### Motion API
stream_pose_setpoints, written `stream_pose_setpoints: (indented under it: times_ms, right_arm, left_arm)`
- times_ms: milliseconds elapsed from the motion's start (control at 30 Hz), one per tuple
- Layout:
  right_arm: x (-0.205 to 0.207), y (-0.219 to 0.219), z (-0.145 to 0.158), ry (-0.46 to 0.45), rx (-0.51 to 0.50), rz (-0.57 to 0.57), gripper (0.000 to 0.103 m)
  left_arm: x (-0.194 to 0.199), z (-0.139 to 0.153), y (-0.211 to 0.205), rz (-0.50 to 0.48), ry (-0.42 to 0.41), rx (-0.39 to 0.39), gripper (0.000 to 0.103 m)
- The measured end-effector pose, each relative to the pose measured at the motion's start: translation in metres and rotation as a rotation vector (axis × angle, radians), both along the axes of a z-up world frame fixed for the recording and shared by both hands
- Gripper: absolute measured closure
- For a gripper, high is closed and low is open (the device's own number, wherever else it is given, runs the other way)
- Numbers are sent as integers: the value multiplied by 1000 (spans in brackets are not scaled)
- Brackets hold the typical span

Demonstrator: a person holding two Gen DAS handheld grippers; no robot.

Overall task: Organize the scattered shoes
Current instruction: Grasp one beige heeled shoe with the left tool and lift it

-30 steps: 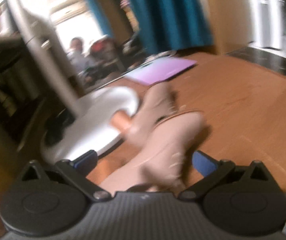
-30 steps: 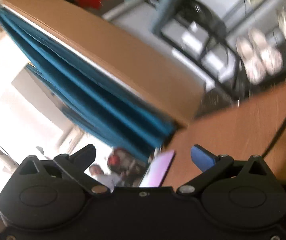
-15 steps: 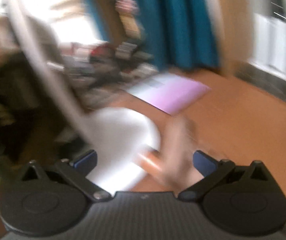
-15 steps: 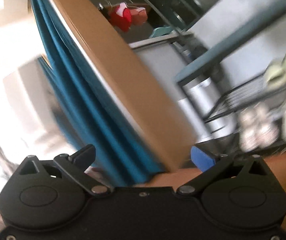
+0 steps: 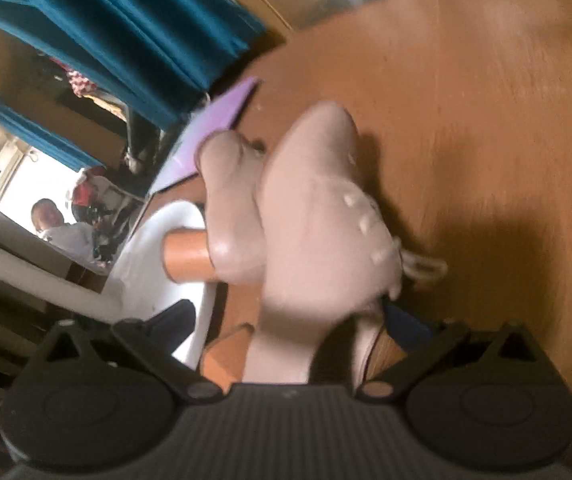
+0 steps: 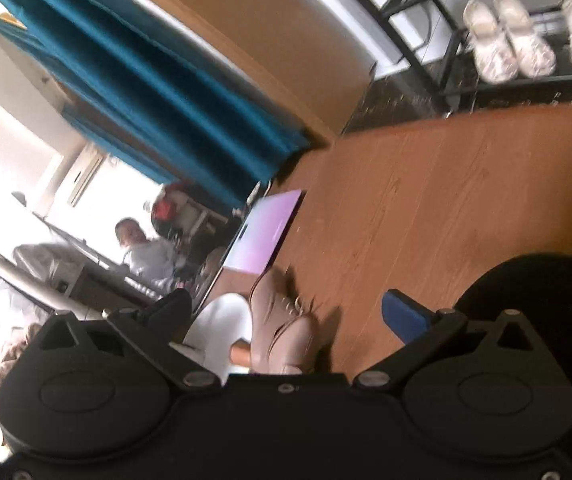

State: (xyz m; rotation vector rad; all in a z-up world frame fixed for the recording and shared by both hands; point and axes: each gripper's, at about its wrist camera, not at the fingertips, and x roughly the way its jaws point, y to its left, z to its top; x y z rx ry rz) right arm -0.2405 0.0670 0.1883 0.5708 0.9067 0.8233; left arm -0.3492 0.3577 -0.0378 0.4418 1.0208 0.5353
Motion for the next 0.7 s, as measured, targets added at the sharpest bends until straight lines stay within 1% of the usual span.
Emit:
stream_pose_setpoints:
  times_ms: [33,67,133,200,233,267,300,367,433,467,533,600,700]
  right_arm:
    - [-2,-3,-1,1,-6,-7,0]
    - [-6,-7,-2,1,-11,-14,0]
    - [-2,-9,-6,19,-13,-32,0]
    - [5,-7,-12,37,-18,-51,0]
    - [11,-4,-15,43,-23,-59,0]
    - [15,-2,-18,45,-24,-66,0]
    - [18,-2,-21,44,-22,-72,0]
    - [23,0,-25,43,-22,-82,0]
    - [25,0,-28,46,-19,-91,0]
    - [28,-2,-30,49,-14,-103,0]
    - [31,-10,-30,53,-2,-135,0]
    - [35,-17,-32,57,7,-167,0]
    - [39,-34,-32,63,24,-224,0]
  left_arm:
    - [2,-1,4,10,-3,-53,14]
    - [4,-3,7,20,-5,-91,14]
    - [8,-4,7,30,-1,-90,20]
    - [14,-9,12,46,9,-91,21]
    - [19,-7,17,57,4,-109,23]
    - [22,-6,21,68,0,-129,28]
    - [24,-5,25,79,0,-140,37]
    - [30,-4,29,98,4,-142,46]
    - [35,3,30,125,-13,-145,65]
    - [37,9,33,142,-29,-171,66]
    - [37,16,39,172,-59,-246,71]
    - [46,21,40,180,-75,-282,73]
    - [60,34,33,194,-129,-378,75]
